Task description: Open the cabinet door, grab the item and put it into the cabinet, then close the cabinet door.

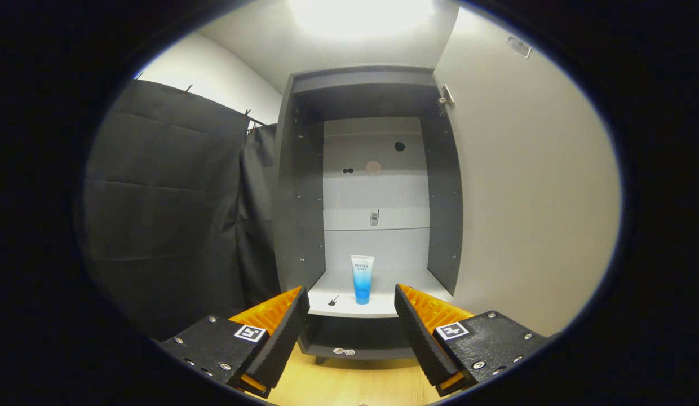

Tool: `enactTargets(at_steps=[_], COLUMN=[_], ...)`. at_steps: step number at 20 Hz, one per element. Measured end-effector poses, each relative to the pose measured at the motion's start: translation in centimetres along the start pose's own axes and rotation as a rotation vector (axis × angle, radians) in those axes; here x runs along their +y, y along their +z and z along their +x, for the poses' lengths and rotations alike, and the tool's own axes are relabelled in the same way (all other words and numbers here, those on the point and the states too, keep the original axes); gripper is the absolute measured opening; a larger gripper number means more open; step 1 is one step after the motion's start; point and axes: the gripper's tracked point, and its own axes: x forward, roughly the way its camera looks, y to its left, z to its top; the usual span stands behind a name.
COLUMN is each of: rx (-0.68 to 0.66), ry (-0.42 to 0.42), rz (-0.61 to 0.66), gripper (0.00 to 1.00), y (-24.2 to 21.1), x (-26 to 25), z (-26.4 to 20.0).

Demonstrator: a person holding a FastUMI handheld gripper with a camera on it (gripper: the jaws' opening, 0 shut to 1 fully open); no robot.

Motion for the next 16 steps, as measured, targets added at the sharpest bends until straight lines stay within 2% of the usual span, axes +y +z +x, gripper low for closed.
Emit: enactTargets(at_steps=[8, 16], rx=[-0.011, -0.007], ry=[0.005, -0.034], rz=[0.006, 0.006], gripper=[0.94, 0.94], y=[-0.1, -0.2], x=[-2.0, -7.1], z=[-9.6, -16.3])
